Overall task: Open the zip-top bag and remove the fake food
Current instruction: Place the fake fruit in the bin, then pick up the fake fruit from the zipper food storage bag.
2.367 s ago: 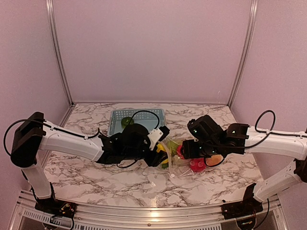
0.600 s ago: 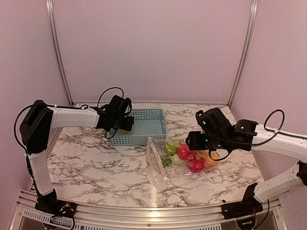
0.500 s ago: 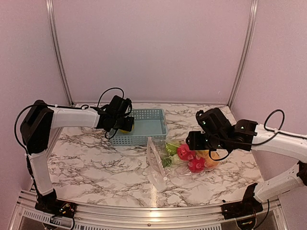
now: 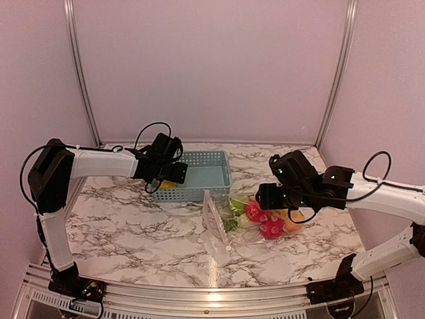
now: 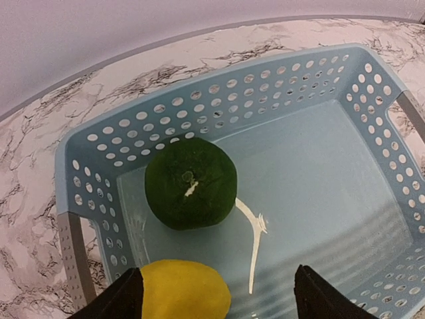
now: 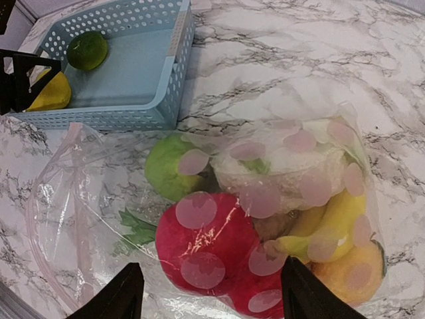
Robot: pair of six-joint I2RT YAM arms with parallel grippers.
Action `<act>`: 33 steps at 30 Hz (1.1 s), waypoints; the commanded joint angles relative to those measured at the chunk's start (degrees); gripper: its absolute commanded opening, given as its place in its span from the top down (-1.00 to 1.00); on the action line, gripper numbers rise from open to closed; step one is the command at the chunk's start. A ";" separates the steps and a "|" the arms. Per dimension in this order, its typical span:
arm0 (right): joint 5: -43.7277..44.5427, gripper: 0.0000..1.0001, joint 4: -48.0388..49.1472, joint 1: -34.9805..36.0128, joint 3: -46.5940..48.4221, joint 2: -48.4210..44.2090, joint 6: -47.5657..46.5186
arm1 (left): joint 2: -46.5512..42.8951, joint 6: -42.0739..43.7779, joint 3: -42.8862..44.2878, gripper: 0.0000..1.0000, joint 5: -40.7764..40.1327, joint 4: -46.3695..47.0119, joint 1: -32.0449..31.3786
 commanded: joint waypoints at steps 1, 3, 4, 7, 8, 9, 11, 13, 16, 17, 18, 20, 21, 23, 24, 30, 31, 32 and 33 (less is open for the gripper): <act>-1.13 -0.38 -0.56 -0.56 2.41 0.61 -0.36 | -3.59 0.78 -1.50 -0.61 -0.61 0.85 0.24; -0.94 -0.37 -0.56 -0.51 2.43 0.53 -0.22 | -5.29 0.81 -3.09 -0.62 0.11 1.73 0.20; -0.96 -0.37 -0.57 -0.54 2.44 0.50 -0.21 | -6.19 0.90 -3.69 -0.62 0.56 1.93 0.12; -0.89 -0.36 -0.58 -0.51 2.35 0.65 0.08 | -9.56 1.35 -6.37 -0.63 1.59 2.64 -0.33; -0.88 -0.36 -0.59 -0.57 2.27 0.74 0.16 | -10.64 1.50 -7.32 -0.63 1.80 2.76 -0.59; -0.87 -0.35 -0.61 -0.52 2.30 0.76 0.19 | -11.74 1.58 -8.25 -0.63 2.21 2.87 -0.86; -0.60 -0.34 -0.60 -0.54 2.18 0.86 0.44 | -13.68 1.77 -10.41 -0.63 2.98 3.05 -1.59; -0.45 -0.33 -0.65 -0.59 2.10 0.94 0.62 | -15.77 1.92 -12.79 -0.63 3.51 3.44 -2.57; -0.33 -0.33 -0.72 -0.59 2.08 1.08 0.73 | -18.73 2.12 -16.93 -0.63 4.46 4.33 -4.39; -0.26 -0.32 -0.88 -0.61 2.16 1.22 0.74 | -19.59 2.14 -18.18 -0.63 4.77 4.79 -5.13; -0.26 -0.31 -0.91 -0.66 2.17 1.29 0.80 | -20.42 2.26 -19.53 -0.63 5.29 5.35 -5.89; -0.45 -0.29 -0.91 -0.97 2.01 1.51 0.95 | -22.01 2.73 -22.13 -0.63 6.05 6.69 -7.66; -0.81 -0.27 -1.02 -1.28 1.85 1.61 1.01 | -22.63 2.98 -23.36 -0.63 6.63 7.40 -8.50; -1.72 -0.24 -0.96 -2.20 1.53 1.59 1.15 | -23.63 3.50 -25.22 -0.63 7.59 8.67 -10.26; -1.96 -0.22 -0.81 -2.56 1.35 1.57 1.15 | -23.86 3.79 -25.90 -0.63 8.12 9.15 -11.09; -2.14 -0.16 -0.25 -3.25 0.88 2.38 0.67 | -23.03 4.58 -27.15 -0.62 11.51 13.76 -15.00; -2.33 -0.14 -0.15 -3.45 0.71 2.54 0.75 | -22.62 4.74 -26.93 -0.62 12.16 14.28 -15.38; -2.47 -0.12 0.06 -3.59 0.49 2.65 0.72 | -22.21 4.98 -26.66 -0.62 12.71 14.71 -15.78; -2.46 -0.11 0.32 -3.79 0.11 2.63 0.79 | -21.71 5.23 -26.32 -0.62 13.28 15.03 -16.22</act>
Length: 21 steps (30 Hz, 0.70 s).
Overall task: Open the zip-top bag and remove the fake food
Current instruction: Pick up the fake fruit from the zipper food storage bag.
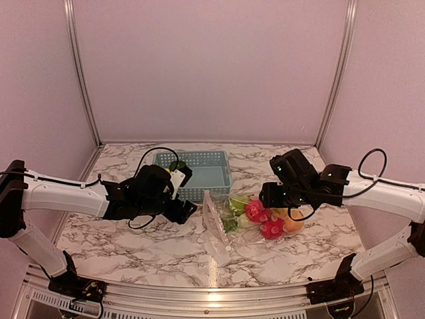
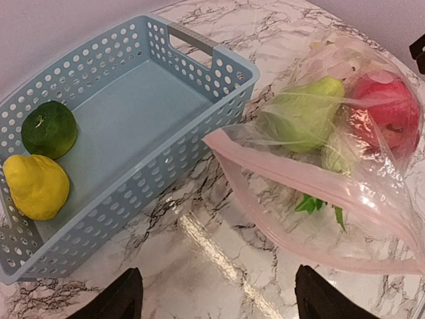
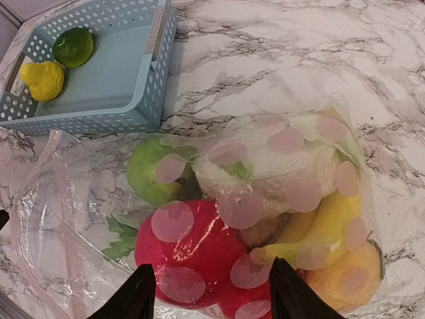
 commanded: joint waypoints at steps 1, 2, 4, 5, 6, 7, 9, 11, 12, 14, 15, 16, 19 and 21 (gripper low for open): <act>-0.84 -0.10 0.85 -1.14 -0.31 0.77 0.20 | 1.29 1.63 0.86 -0.62 3.79 4.90 -1.73; -1.13 -0.07 1.36 -1.52 -0.71 0.73 0.31 | 1.88 1.88 1.19 -0.62 4.17 5.16 -2.18; -1.99 -0.01 2.62 -2.46 -1.70 0.65 0.52 | 3.21 2.41 2.15 -0.62 4.80 5.24 -2.97; -2.44 0.01 3.44 -2.69 -2.15 0.56 0.55 | 3.82 2.58 2.53 -0.62 5.01 5.18 -3.28; -2.77 0.04 4.08 -2.91 -2.54 0.63 0.70 | 4.41 2.76 2.88 -0.62 5.24 5.19 -3.57; -3.07 0.06 4.69 -2.98 -2.84 0.86 0.68 | 4.93 2.90 3.17 -0.62 5.46 5.25 -3.88; -3.97 0.12 5.36 -2.98 -3.24 1.80 0.74 | 5.88 2.89 3.70 -0.61 5.81 5.46 -4.54; -4.79 0.20 5.46 -2.96 -3.40 2.69 0.68 | 6.62 2.93 3.94 -0.61 6.08 5.94 -5.02; -5.17 0.26 5.49 -2.98 -3.58 2.92 0.73 | 6.91 2.93 4.08 -0.61 6.31 6.21 -5.25; -6.32 0.34 6.06 -2.98 -4.17 3.24 0.61 | 7.76 2.93 4.49 -0.61 6.58 6.52 -5.64; -6.89 0.36 6.19 -2.94 -4.50 3.34 0.49 | 8.13 2.90 4.75 -0.61 6.72 6.58 -5.79; -7.07 0.38 6.14 -3.00 -4.71 3.47 0.21 | 8.52 2.92 4.94 -0.61 7.03 6.68 -5.99; -7.98 0.38 5.52 -2.91 -5.13 3.53 -0.53 | 9.97 3.02 5.72 -0.61 7.90 7.11 -6.58; -8.09 0.37 4.94 -2.75 -5.14 3.60 -1.09 | 11.04 3.22 6.16 -0.61 8.45 7.36 -6.97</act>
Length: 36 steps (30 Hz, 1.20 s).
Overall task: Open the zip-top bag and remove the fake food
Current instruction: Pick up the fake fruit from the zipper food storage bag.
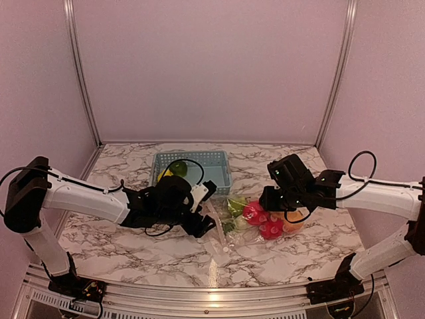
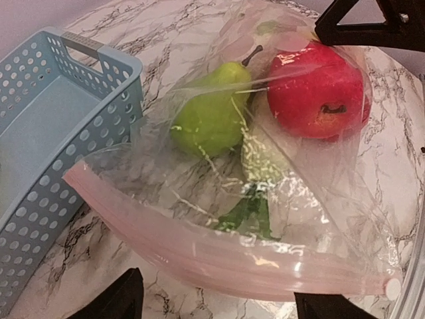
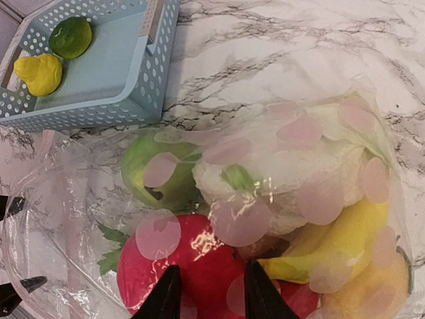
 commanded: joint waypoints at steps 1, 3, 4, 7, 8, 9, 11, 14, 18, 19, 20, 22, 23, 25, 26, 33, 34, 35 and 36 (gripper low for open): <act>-2.45 0.36 -1.96 -0.03 -1.09 1.08 -1.79 | 2.81 0.86 2.40 -0.61 2.04 2.03 -1.17; -2.60 0.32 -2.48 0.19 -0.99 1.14 -2.35 | 3.72 0.90 2.67 -0.61 2.36 2.41 -1.46; -2.71 0.31 -2.79 0.28 -0.86 1.25 -2.71 | 4.00 0.90 2.77 -0.61 2.37 2.59 -1.55; -2.78 0.25 -3.74 1.03 -0.30 1.81 -3.41 | 5.02 0.94 3.07 -0.61 4.18 2.91 -1.86; -2.72 0.25 -4.06 1.43 0.04 2.18 -3.55 | 5.31 0.91 3.08 -0.61 4.40 3.06 -1.95; -2.58 0.25 -4.40 1.85 0.22 2.53 -3.80 | 5.59 0.96 3.08 -0.61 4.51 3.28 -2.04; -2.31 0.25 -5.03 2.52 0.62 3.39 -4.12 | 6.05 0.92 3.08 -0.61 4.92 3.82 -2.15; -1.76 0.30 -5.83 3.21 0.90 4.51 -4.40 | 6.57 0.82 3.02 -0.61 5.48 4.46 -2.39; -0.81 0.39 -6.90 3.88 2.01 5.53 -4.86 | 7.05 0.91 2.79 -0.61 6.21 5.12 -2.66; -0.46 0.39 -7.36 4.08 2.38 5.62 -4.78 | 7.24 0.92 2.69 -0.61 6.25 5.34 -2.70; -0.11 0.38 -7.86 4.24 2.95 5.54 -4.90 | 7.30 1.01 2.65 -0.61 6.43 5.45 -2.77; 0.10 0.37 -8.65 4.30 3.82 4.84 -4.93 | 7.38 1.25 2.52 -0.61 6.80 5.67 -2.87; 0.35 0.36 -9.23 4.36 4.49 4.47 -5.06 | 7.32 1.32 2.41 -0.61 7.15 5.76 -2.94; 0.74 0.30 -10.76 4.49 5.95 3.66 -5.22 | 7.26 1.55 2.07 -0.61 7.82 6.16 -3.04; 0.95 0.28 -11.54 4.74 6.62 3.38 -5.40 | 7.19 1.69 1.85 -0.61 8.16 6.36 -3.05; 1.06 0.35 -17.08 7.47 8.10 1.76 -4.25 | 6.71 2.53 0.84 -0.61 10.04 7.78 -3.10; 0.75 0.39 -17.41 8.04 7.81 1.58 -3.85 | 6.81 2.63 0.80 -0.61 10.48 8.02 -3.14; 0.29 0.44 -17.46 8.47 7.45 1.30 -3.45 | 6.80 2.72 0.80 -0.61 10.91 8.24 -3.14; -0.56 0.49 -17.32 8.73 7.03 1.20 -3.12 | 6.86 2.79 0.73 -0.61 11.39 8.46 -3.14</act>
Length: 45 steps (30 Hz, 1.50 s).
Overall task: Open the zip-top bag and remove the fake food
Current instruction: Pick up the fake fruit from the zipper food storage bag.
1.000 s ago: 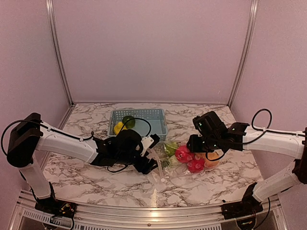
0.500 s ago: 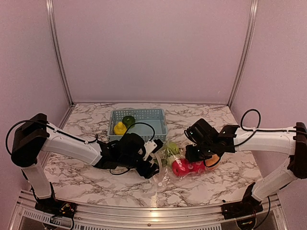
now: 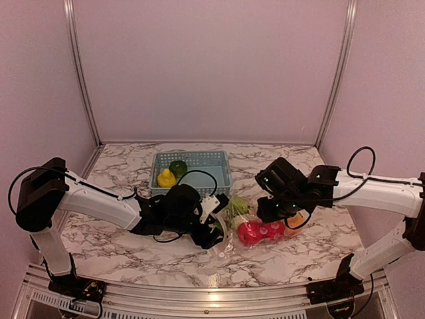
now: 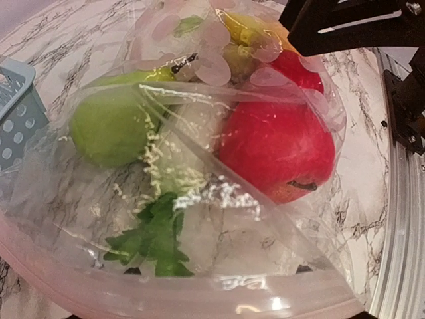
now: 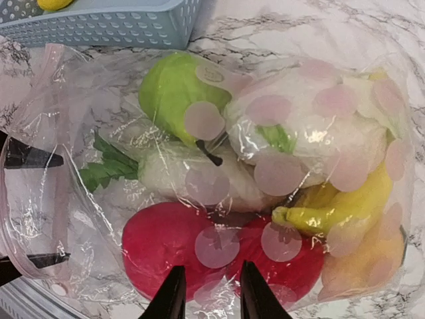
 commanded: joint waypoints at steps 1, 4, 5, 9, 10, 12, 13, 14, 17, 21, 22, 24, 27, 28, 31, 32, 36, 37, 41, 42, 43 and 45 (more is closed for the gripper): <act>-1.50 0.54 -3.23 2.05 -0.11 -1.21 1.88 | 0.25 1.37 -0.55 -0.61 2.93 2.64 -0.52; -2.93 0.70 -2.32 2.79 -1.05 -0.79 2.88 | 0.40 1.73 -0.64 -0.61 3.78 2.94 -0.56; -3.33 0.73 -1.83 2.85 -1.43 -0.60 3.09 | 0.37 1.86 -0.63 -0.61 3.96 2.91 -0.60; -3.76 0.79 -0.78 2.93 -2.64 1.06 3.91 | 0.29 2.30 -0.80 -0.61 4.45 2.74 -0.61; -3.67 0.79 -0.62 2.87 -2.85 1.68 3.98 | 0.29 2.35 -0.86 -0.61 4.56 2.57 -0.61; -3.53 0.79 -0.33 2.93 -3.25 2.51 4.02 | 0.27 2.59 -0.91 -0.61 4.98 2.39 -0.61; -3.59 0.79 0.05 2.91 -3.52 2.81 3.97 | 0.33 2.64 -0.91 -0.61 5.11 2.39 -0.61; -3.68 0.79 0.55 2.91 -3.81 3.27 3.86 | 0.38 2.67 -0.89 -0.61 5.25 2.42 -0.61; -3.66 0.78 1.59 2.86 -4.65 4.59 3.98 | 0.76 2.79 -0.78 -0.62 5.77 2.25 -0.68; -3.75 0.74 3.09 2.92 -5.12 5.52 3.96 | 1.13 2.87 -0.60 -0.62 6.50 2.03 -0.69; -3.93 0.71 3.60 2.88 -5.17 5.77 3.89 | 1.31 2.88 -0.57 -0.62 6.66 1.88 -0.69; -4.49 0.66 4.56 2.89 -5.26 6.28 3.51 | 1.46 3.18 -0.43 -0.62 7.02 1.46 -0.69; -4.99 0.55 5.65 2.94 -5.18 7.17 2.66 | 1.48 3.49 -0.38 -0.64 7.36 1.12 -0.69; -5.24 0.51 6.09 2.95 -5.36 7.38 2.40 | 1.49 3.61 -0.38 -0.65 7.54 1.06 -0.69; -6.24 0.34 7.44 2.90 -5.44 8.17 1.24 | 1.50 3.81 -0.38 -0.67 8.24 1.02 -0.69; -6.47 0.28 7.79 2.91 -5.52 8.43 0.99 | 1.51 3.85 -0.38 -0.68 8.48 1.03 -0.69; -7.17 0.08 8.79 2.95 -5.20 9.42 -0.22 | 1.65 3.94 -0.36 -0.73 8.32 0.63 -0.69; -7.17 0.04 8.76 2.95 -5.04 9.48 -0.54 | 1.65 3.94 -0.38 -0.75 8.02 0.60 -0.69; -7.00 -0.05 8.32 2.97 -4.25 9.00 -1.06 | 1.65 4.18 -0.25 -0.80 7.18 0.49 -0.69; -7.16 -0.06 8.24 2.97 -4.06 8.71 -1.19 | 1.80 4.28 -0.17 -0.81 7.14 0.38 -0.72; -7.28 -0.06 8.01 2.95 -3.85 8.52 -1.40 | 1.94 4.29 0.00 -0.82 7.11 0.30 -0.70; -7.39 -0.08 7.75 2.95 -3.51 8.20 -1.69 | 2.27 4.29 0.56 -0.83 6.70 -0.10 -0.69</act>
